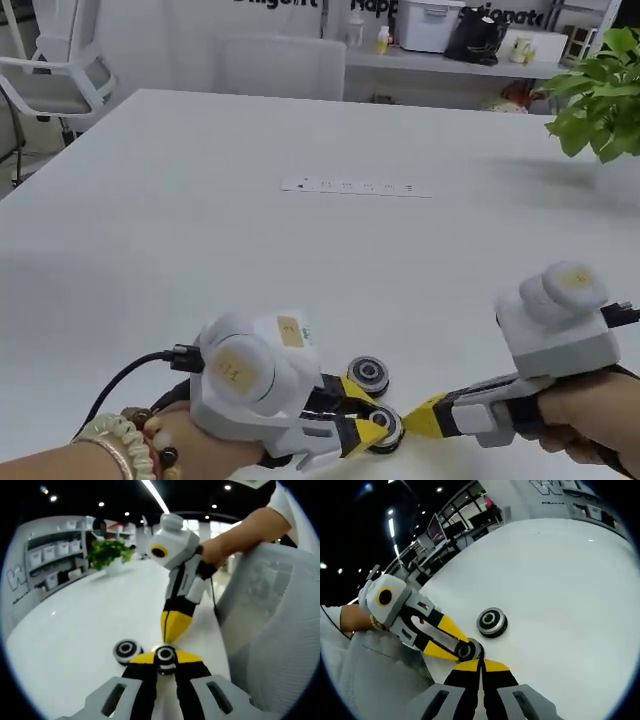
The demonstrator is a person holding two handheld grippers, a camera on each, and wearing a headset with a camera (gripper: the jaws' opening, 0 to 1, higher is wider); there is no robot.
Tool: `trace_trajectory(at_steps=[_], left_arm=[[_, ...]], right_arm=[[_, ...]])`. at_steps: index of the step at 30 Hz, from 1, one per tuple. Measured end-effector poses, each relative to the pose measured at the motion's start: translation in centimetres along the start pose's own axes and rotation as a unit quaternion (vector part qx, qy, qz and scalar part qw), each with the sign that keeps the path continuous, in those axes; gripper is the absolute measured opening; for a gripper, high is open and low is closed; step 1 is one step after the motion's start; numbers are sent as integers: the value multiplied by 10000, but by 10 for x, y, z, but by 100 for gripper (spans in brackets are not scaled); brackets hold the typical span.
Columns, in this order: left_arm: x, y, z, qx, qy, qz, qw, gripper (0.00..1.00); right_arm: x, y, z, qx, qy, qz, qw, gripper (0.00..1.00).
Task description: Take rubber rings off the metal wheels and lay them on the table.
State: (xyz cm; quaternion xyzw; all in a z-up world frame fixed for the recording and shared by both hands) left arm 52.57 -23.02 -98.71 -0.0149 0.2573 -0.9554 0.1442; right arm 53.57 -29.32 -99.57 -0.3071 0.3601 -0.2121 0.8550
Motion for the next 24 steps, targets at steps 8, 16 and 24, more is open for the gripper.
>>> trace_trajectory(at_steps=[8,16,24], left_arm=[[0,0,0,-2,-21,-15,10000,14],[1,0,0,-30,-2,-12,10000,13],[1,0,0,-27,-11,-6,10000,13]], right_arm=[[-9,-3,2,136,505,225,9984,0],[-21,-1,4,156,372,263,9988,0],[-27,-1,7,219,327,429,9983,0]])
Point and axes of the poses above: the centre of the closed fingertips' face, and the gripper's own axes: y roughly forward along the fingers, x roughly to its right, z roughly out of its top, the point moved 3 cm from there along -y, roughly backward along the fingers, and after that the axes turned 2 degrees about -x, right-handed, at the moved point
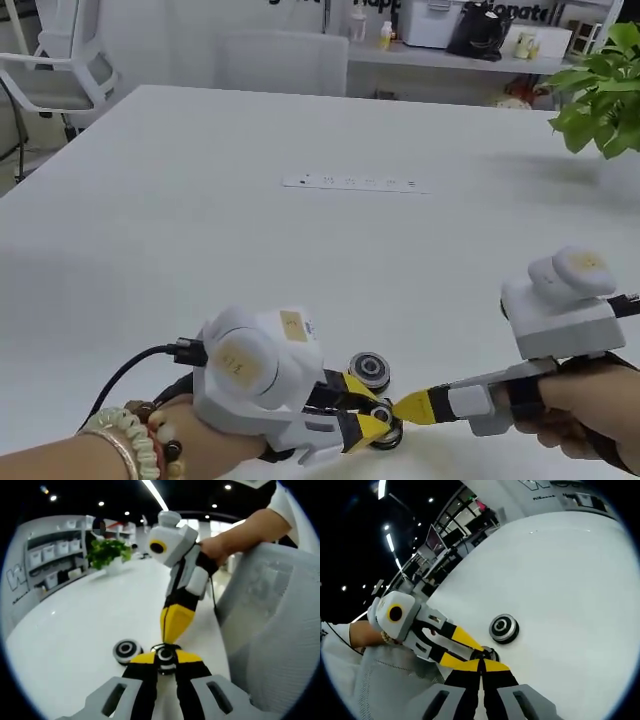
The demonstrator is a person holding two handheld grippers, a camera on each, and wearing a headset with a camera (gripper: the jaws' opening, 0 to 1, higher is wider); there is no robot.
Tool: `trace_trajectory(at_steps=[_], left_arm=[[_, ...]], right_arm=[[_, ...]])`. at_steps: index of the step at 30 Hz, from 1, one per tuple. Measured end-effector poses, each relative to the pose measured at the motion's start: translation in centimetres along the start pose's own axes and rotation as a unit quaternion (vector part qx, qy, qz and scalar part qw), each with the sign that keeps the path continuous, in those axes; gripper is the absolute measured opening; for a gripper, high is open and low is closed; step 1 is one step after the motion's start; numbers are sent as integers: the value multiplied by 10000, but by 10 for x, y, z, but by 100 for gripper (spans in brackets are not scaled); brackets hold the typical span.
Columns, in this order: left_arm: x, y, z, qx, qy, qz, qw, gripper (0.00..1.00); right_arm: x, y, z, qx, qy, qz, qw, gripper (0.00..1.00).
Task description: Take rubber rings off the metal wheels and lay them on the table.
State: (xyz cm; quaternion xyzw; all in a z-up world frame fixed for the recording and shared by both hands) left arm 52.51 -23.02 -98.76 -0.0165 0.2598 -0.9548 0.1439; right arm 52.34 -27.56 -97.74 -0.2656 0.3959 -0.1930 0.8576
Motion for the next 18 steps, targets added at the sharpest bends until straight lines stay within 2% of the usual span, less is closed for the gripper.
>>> trace_trajectory(at_steps=[2,3,6,8,11,16,18], left_arm=[[0,0,0,0,0,5,10000,13],[0,0,0,2,-2,10,10000,13],[0,1,0,3,-8,23,10000,13],[0,1,0,10,-20,27,10000,13],[0,1,0,7,8,28,10000,14],[2,0,0,21,13,27,10000,14],[2,0,1,-35,-14,-21,10000,14]], right_arm=[[-3,1,1,34,-51,129,9999,0],[-10,1,5,176,-37,321,9993,0],[-2,0,8,186,-179,-6,9997,0],[6,1,0,-1,62,-199,9998,0],[7,3,-5,-115,-26,-209,9997,0],[13,1,-2,-66,-16,-251,9997,0],[13,1,-3,-91,-32,-261,9996,0]])
Point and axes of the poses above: the centre of the closed fingertips' face, and the gripper's own axes: y roughly forward along the fingers, x roughly to its right, z roughly out of its top, the point moved 3 cm from there along -y, roughly backward along the fingers, and after that the axes turned 2 degrees about -x, right-handed, at the moved point
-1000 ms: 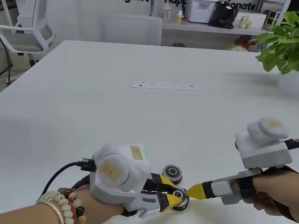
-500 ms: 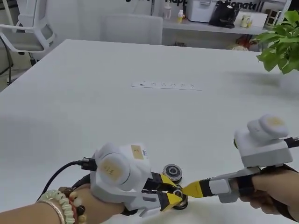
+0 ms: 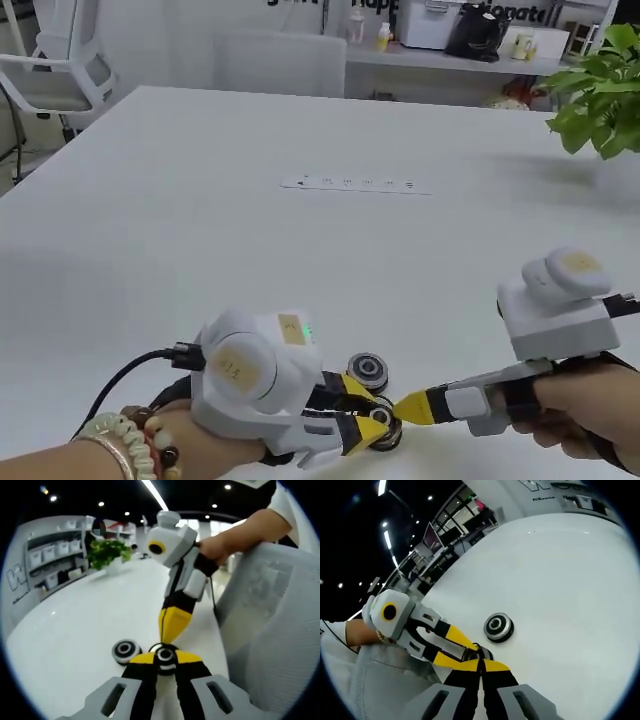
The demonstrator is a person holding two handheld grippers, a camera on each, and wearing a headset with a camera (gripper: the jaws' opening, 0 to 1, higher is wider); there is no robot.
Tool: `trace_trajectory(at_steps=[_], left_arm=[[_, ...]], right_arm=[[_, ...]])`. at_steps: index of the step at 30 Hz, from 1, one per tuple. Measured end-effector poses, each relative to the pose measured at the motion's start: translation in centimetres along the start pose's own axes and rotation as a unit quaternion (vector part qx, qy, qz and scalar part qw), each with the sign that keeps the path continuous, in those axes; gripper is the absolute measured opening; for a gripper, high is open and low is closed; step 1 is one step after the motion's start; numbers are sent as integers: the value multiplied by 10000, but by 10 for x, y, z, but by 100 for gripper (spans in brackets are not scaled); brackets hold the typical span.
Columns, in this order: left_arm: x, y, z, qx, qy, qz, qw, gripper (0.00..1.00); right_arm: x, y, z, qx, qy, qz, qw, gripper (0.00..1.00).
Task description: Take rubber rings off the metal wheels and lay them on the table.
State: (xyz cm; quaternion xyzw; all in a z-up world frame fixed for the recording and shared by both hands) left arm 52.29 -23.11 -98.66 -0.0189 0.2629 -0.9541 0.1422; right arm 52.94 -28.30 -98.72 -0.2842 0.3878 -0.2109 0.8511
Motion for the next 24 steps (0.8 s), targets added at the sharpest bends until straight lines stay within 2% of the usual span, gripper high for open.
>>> trace_trajectory(at_steps=[3,4,6,8,12,13,15,20,24], left_arm=[[-2,-3,3,-45,170,54,9998,18],[-1,-4,3,-105,206,-51,9997,20],[2,-10,9,-15,-14,-240,9997,26],[1,-14,11,24,-117,-284,9995,33],[1,-24,17,-26,-83,-448,9990,38],[2,-28,20,-32,-90,-495,9987,42],[3,-34,30,111,105,-476,9988,47],[6,-47,47,78,419,-613,9972,55],[-1,-60,63,191,405,-514,9977,60]], right_arm=[[0,0,3,55,-41,41,10000,0],[0,0,4,78,-19,49,10000,0],[-1,-1,5,102,-2,47,9999,0],[-1,-2,5,107,-24,25,9999,0],[-2,-4,7,153,-16,33,9999,0],[-2,-5,9,201,-11,26,9998,0],[-4,-8,12,291,-3,28,9996,0],[-6,-12,16,398,-47,-24,9992,0],[-8,-16,24,562,-109,-25,9984,0]])
Point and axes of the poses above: the centre of the closed fingertips' face, and the gripper's own axes: y roughly forward along the fingers, x roughly to its right, z roughly out of its top, the point moved 3 cm from there along -y, roughly backward along the fingers, and after that the axes turned 2 degrees about -x, right-handed, at the moved point
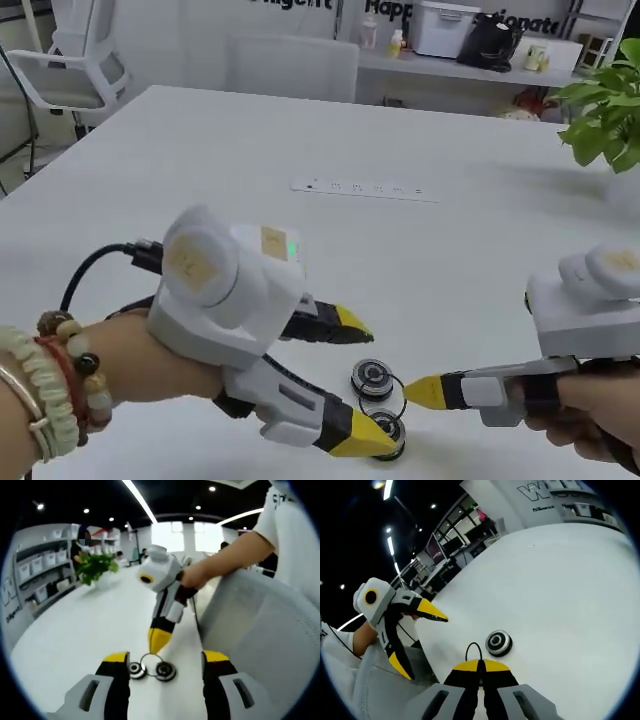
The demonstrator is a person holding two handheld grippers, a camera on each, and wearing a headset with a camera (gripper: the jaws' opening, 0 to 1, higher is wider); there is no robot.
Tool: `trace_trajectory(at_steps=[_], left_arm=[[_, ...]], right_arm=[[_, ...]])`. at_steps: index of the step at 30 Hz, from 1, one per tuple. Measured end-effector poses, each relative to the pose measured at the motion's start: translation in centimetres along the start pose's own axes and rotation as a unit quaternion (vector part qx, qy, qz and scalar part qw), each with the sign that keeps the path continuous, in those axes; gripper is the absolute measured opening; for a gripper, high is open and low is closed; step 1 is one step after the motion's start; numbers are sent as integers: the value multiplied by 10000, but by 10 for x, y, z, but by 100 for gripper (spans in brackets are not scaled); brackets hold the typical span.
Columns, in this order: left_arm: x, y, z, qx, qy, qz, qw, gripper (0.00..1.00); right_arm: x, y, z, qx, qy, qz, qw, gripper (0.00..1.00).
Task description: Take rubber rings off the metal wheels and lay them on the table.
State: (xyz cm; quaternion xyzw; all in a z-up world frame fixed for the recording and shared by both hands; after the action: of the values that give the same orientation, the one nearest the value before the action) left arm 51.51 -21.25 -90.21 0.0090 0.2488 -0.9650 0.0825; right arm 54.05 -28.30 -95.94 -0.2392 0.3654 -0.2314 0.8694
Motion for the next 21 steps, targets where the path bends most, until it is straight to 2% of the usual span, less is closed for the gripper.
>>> trace_trajectory(at_steps=[4,8,12,14,16,21], left_arm=[[-2,-19,8,98,-2,73,9999,68],[-2,-43,10,153,20,215,9997,72],[-2,-71,2,128,-181,447,9988,74],[-3,-84,-5,107,-241,653,9975,76],[-4,-96,-12,96,-297,910,9954,79],[1,-118,-27,188,-550,1319,9896,84]], right_arm=[[4,0,0,-30,-96,-61,9999,0],[3,-3,4,29,-138,-66,9999,0],[-1,-6,10,149,-176,-49,9997,0],[-1,-7,13,191,-180,-62,9996,0],[-2,-9,16,265,-136,-24,9996,0],[-6,-13,22,430,-81,27,9990,0]])
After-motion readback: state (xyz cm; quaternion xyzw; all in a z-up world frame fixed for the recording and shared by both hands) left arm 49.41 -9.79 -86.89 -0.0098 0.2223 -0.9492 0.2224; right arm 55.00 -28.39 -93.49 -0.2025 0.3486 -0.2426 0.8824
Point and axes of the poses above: the centre of the closed fingertips' face, and the gripper's own axes: y roughly forward along the fingers, x roughly to its right, z roughly out of its top, the point moved 3 cm from there along -y, roughly backward along the fingers, and after that the axes turned 2 degrees about -x, right-handed, at the moved point
